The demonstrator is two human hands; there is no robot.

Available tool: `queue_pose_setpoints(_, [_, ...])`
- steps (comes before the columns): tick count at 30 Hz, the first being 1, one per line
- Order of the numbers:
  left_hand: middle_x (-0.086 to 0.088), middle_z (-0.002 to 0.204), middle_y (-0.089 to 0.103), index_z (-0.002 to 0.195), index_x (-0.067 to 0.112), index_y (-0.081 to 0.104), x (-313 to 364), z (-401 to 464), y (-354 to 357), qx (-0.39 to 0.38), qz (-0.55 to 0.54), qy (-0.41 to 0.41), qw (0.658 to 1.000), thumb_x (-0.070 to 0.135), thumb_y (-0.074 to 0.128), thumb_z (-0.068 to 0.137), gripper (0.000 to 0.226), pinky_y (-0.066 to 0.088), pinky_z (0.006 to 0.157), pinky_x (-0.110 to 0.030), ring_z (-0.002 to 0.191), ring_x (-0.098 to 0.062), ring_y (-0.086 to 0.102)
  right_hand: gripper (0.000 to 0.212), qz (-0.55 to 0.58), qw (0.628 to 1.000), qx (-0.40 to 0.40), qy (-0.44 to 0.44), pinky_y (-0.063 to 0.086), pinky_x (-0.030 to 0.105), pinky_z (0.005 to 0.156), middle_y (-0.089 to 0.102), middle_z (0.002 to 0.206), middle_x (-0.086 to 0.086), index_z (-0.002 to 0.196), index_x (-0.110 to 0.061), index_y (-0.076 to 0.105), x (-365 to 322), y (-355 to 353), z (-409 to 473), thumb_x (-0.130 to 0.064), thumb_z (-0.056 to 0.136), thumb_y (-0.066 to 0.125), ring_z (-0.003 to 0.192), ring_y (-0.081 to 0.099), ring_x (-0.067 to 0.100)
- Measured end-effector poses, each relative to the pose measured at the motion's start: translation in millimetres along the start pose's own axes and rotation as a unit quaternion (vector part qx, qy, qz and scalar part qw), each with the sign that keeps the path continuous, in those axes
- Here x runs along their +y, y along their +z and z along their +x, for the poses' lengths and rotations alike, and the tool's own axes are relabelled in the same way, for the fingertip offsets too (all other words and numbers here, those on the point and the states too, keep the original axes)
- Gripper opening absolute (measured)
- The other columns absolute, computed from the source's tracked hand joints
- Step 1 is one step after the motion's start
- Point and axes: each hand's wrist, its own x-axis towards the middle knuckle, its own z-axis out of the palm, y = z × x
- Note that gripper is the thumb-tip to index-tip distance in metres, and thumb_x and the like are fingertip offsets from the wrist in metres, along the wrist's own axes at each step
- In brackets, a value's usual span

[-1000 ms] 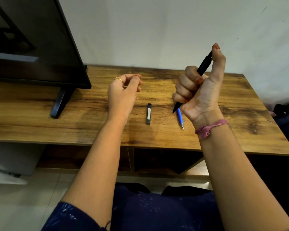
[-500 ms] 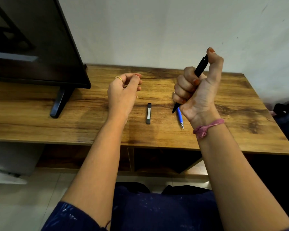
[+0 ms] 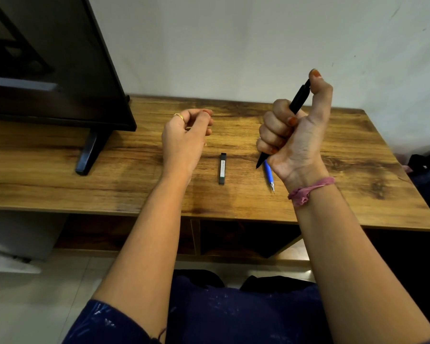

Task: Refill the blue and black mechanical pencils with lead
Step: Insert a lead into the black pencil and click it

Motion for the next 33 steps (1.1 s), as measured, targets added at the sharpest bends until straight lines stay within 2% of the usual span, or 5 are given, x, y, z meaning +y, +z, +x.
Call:
queue_pose_setpoints(7, [0.007, 0.083, 0.070, 0.084, 0.026, 0.067, -1.3, 0.2, 1.0, 0.002, -0.001, -0.004, 1.000, 0.020, 0.057, 0.091, 0.014, 0.052, 0.066, -0.025, 0.073, -0.003, 0.062, 0.056, -0.001, 1.000, 0.000, -0.002, 0.011, 0.023, 0.040, 0.019, 0.041, -0.010, 0.050, -0.024, 0.022, -0.2, 0.2, 0.1, -0.064, 0.088, 0.030, 0.040, 0.009, 0.011])
queue_pose_setpoints(18, [0.006, 0.084, 0.070, 0.085, 0.026, 0.066, -0.5, 0.3, 0.8, 0.004, 0.005, -0.005, 1.000, 0.020, 0.057, 0.091, 0.013, 0.054, 0.068, -0.027, 0.074, -0.004, 0.063, 0.057, 0.006, 1.000, 0.009, -0.007, 0.011, 0.023, 0.040, 0.020, 0.041, -0.010, 0.048, -0.024, 0.024, 0.3, 0.1, -0.2, -0.065, 0.087, 0.031, 0.040, 0.009, 0.011])
queue_pose_setpoints(23, [0.005, 0.085, 0.071, 0.086, 0.025, 0.067, 0.1, 0.1, 0.4, 0.004, 0.007, -0.003, 1.000, 0.019, 0.057, 0.091, 0.013, 0.054, 0.073, -0.031, 0.074, -0.004, 0.063, 0.058, 0.014, 1.000, 0.008, -0.009, 0.011, 0.022, 0.040, 0.020, 0.041, -0.010, 0.049, -0.025, 0.023, -1.0, 0.0, 0.0, -0.068, 0.087, 0.032, 0.039, 0.010, 0.011])
queue_pose_setpoints(28, [0.004, 0.086, 0.071, 0.085, 0.025, 0.067, 0.7, -0.9, 0.7, 0.002, 0.008, -0.004, 1.000, 0.018, 0.056, 0.091, 0.014, 0.054, 0.070, -0.028, 0.074, -0.004, 0.063, 0.058, 0.013, 1.000, 0.006, -0.006, 0.011, 0.022, 0.040, 0.019, 0.041, -0.010, 0.048, -0.025, 0.024, -0.2, 0.3, 0.6, -0.066, 0.087, 0.032, 0.040, 0.009, 0.011])
queue_pose_setpoints(33, [0.003, 0.086, 0.070, 0.084, 0.026, 0.066, 1.7, -1.0, 1.4, 0.000, 0.011, -0.005, 1.000, 0.018, 0.056, 0.091, 0.015, 0.054, 0.078, -0.032, 0.074, -0.005, 0.063, 0.059, 0.010, 1.000, 0.005, -0.009, 0.012, 0.022, 0.040, 0.020, 0.041, -0.010, 0.047, -0.026, 0.025, -0.7, -0.7, -0.2, -0.069, 0.087, 0.032, 0.039, 0.010, 0.011])
